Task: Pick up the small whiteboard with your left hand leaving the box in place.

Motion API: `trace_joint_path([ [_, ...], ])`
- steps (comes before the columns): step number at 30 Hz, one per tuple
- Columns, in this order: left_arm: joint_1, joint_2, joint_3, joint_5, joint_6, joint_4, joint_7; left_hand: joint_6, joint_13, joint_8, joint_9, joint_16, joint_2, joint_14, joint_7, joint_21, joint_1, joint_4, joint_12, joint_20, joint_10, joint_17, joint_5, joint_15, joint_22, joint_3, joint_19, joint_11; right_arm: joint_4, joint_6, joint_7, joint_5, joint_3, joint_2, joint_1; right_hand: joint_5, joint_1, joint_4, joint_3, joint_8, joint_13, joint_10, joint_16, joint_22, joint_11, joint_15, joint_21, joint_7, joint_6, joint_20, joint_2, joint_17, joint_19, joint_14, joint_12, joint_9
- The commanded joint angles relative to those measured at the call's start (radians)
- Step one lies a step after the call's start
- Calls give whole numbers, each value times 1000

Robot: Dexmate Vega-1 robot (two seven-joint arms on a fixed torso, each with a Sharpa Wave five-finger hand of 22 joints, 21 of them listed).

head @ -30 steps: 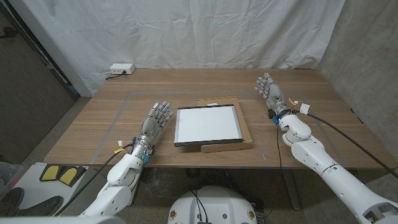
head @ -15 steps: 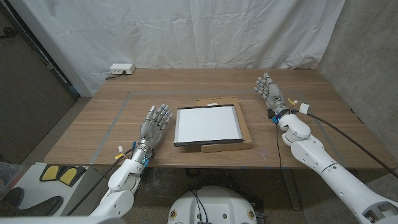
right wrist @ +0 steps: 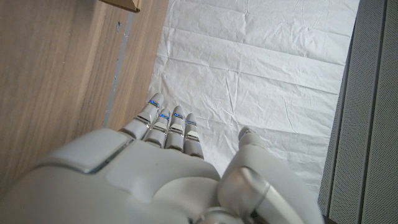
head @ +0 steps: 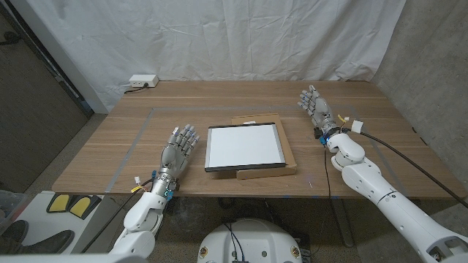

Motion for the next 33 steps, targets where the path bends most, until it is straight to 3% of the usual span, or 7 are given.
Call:
trace_joint_path([
  [1,32,1,-10,170,-66,-16,145,11,3,3,6,2,2,12,3,-1,18,-11,2,-5,6,1,-6,-6,3,4,12,-5,2,1,-1,-3,-5,5,2,-3,11,-5,1,1,6,9,-3,5,-2,-2,-2,-1,2,0,3,3,10,6,-1,3],
  [9,37,2,-14,300,-79,-16,248,28,4,7,6,3,2,23,-2,3,37,-22,6,-12,21,1,-7,-14,2,7,25,-11,-5,3,-8,-5,-4,6,-3,-3,11,-6,1,1,6,9,-3,5,-3,-1,-4,-1,3,0,4,3,12,6,-1,3],
  [16,36,-32,-23,452,-113,2,367,77,4,19,7,14,1,75,-13,13,67,-39,18,-19,73,1,-9,-30,3,9,69,-29,-11,2,-17,-8,-5,7,-8,-3,11,-6,1,0,6,9,-3,5,-3,-1,-7,-1,1,0,4,3,13,7,-1,3],
  [33,82,-4,-49,560,-109,-60,442,108,4,23,7,19,6,114,-20,17,98,-54,21,-23,104,0,-7,-40,2,15,97,-41,-11,13,-29,-15,-4,16,-9,-3,11,-8,0,0,6,10,-3,5,-3,-2,-13,-1,2,0,5,3,15,8,-2,3],
])
